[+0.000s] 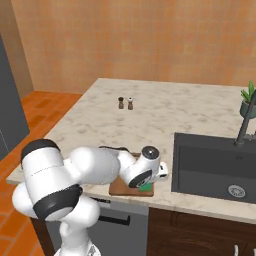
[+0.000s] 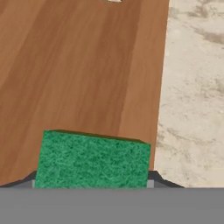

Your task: Pick up the sponge from the counter and clean the cutting board by briefly scrubbing or pressing down on the cutting board. Once finished, release the sponge.

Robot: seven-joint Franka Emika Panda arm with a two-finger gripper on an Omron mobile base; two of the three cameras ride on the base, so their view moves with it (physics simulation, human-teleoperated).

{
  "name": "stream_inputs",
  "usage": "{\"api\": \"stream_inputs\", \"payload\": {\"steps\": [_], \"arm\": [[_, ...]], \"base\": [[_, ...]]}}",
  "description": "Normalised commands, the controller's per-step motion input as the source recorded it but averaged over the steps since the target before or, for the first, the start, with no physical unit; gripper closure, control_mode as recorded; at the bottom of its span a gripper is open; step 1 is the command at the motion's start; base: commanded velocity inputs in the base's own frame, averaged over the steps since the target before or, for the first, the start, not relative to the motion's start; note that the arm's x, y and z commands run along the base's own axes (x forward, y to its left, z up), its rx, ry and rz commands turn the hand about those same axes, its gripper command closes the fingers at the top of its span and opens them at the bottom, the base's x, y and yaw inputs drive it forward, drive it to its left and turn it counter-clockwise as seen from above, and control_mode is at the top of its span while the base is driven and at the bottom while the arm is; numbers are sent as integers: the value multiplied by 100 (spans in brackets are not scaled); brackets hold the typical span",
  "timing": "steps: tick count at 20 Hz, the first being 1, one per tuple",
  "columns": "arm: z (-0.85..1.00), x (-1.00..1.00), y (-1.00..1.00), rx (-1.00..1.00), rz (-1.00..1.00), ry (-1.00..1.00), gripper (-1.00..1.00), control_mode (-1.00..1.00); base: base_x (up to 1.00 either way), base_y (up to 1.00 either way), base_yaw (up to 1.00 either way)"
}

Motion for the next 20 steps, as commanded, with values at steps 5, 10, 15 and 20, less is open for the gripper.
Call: {"api": "stream_inputs", "payload": {"steps": [5,10,15,20], "arm": [[0,62,-1,-3,13,0,100,-100],[0,72,3,4,10,0,100,-100],[0,88,2,24,16,0,100,-100],[0,100,0,22,21,0,100,-100]], "base": [[0,0,0],[0,0,0],[0,0,0],[0,0,0]]}}
